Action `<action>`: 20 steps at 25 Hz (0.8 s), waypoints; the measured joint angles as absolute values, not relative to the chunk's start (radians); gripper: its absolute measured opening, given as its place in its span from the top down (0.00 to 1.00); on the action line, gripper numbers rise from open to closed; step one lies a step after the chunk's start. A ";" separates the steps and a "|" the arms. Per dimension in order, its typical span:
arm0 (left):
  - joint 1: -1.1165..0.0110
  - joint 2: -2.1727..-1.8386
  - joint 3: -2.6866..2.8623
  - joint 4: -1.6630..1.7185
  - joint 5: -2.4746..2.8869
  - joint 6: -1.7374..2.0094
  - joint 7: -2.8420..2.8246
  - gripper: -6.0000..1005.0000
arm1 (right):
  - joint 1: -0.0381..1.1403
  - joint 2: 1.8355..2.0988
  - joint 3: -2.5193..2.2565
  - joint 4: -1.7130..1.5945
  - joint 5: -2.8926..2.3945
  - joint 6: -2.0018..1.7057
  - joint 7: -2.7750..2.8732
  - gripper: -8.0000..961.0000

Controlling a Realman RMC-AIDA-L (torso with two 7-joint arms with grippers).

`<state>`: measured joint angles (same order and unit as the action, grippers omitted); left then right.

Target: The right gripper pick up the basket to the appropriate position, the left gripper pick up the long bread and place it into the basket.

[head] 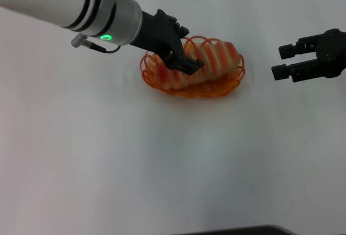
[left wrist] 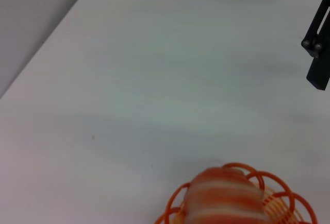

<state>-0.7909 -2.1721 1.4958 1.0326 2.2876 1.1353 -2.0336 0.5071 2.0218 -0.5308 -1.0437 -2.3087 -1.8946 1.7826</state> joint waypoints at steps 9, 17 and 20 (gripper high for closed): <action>-0.553 -2.166 1.380 1.285 2.181 1.200 -2.014 0.16 | 0.522 2.022 -0.531 -1.041 -2.306 -1.895 1.791 0.22; -0.391 -2.132 0.933 1.146 1.948 1.536 -1.814 0.16 | 0.549 2.038 -0.533 -1.040 -2.306 -1.894 1.792 0.22; -0.396 -2.067 0.833 0.992 1.951 1.683 -1.763 0.16 | 0.555 2.042 -0.541 -1.040 -2.306 -1.895 1.793 0.22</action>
